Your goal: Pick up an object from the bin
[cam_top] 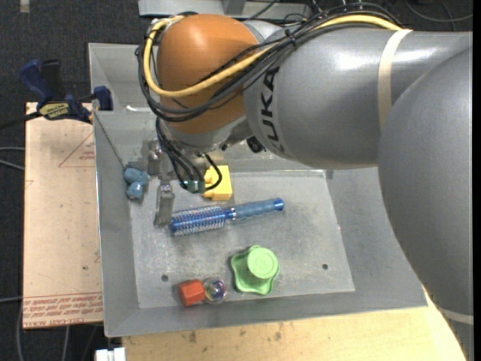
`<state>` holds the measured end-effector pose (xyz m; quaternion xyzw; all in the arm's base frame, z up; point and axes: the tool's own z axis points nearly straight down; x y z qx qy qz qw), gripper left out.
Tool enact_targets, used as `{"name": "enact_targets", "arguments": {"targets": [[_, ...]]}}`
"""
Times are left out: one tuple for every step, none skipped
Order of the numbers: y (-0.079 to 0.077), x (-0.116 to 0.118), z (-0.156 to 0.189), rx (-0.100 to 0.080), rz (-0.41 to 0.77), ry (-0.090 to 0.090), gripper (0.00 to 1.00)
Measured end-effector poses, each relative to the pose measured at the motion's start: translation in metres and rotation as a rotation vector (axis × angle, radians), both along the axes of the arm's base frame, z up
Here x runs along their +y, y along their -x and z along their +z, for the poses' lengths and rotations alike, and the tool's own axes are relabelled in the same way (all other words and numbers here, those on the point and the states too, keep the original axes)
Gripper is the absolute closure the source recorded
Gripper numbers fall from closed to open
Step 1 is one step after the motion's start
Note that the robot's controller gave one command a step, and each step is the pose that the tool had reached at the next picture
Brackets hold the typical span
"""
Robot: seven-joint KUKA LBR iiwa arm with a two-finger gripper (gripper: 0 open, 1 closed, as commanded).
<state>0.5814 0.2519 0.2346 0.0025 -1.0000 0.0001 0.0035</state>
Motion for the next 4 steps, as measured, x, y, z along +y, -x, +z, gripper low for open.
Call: {"name": "enact_targets", "arguments": {"targets": [[0.018,-0.066,-0.085,0.002,-0.029,0.004,0.0],[-0.011,-0.129,-0.168,-0.003,0.123,0.001,0.0],[-0.012,-0.125,-0.165,-0.007,0.126,-0.002,1.0],[0.023,-0.095,-0.054,-0.014,0.096,-0.005,1.0]]}}
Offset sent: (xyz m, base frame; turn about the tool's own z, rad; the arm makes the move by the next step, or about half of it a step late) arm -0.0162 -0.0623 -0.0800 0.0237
